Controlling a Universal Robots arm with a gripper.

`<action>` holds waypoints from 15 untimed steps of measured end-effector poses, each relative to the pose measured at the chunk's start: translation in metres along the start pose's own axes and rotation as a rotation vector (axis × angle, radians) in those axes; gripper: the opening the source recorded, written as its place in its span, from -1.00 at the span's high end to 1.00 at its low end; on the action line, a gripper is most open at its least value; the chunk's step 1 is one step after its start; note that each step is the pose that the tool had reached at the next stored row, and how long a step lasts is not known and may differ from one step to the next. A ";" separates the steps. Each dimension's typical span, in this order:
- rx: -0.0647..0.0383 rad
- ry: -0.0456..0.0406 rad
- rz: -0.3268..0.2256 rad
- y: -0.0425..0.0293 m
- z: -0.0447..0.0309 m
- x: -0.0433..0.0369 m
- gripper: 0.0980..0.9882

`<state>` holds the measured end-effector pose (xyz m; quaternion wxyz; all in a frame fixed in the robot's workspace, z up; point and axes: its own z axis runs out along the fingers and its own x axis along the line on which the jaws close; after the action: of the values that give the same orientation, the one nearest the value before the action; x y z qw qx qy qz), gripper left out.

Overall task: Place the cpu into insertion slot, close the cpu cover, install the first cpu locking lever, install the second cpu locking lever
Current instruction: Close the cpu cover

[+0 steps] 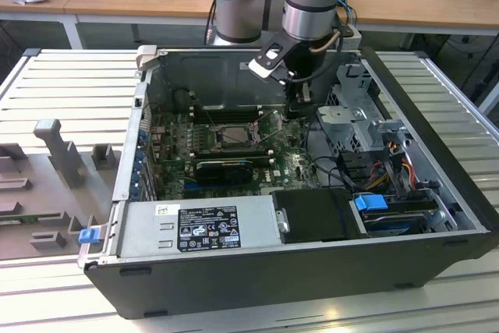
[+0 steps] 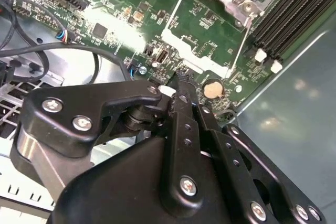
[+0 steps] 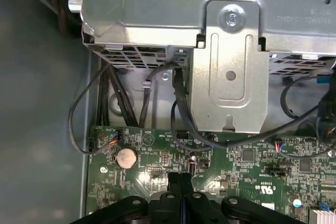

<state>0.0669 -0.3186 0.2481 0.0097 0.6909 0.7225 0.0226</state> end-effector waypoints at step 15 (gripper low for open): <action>0.075 0.0033 0.001 -0.0353 -0.0005 0.0017 0.98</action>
<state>0.0315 -0.3185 0.2470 -0.0174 0.6913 0.7224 -0.0034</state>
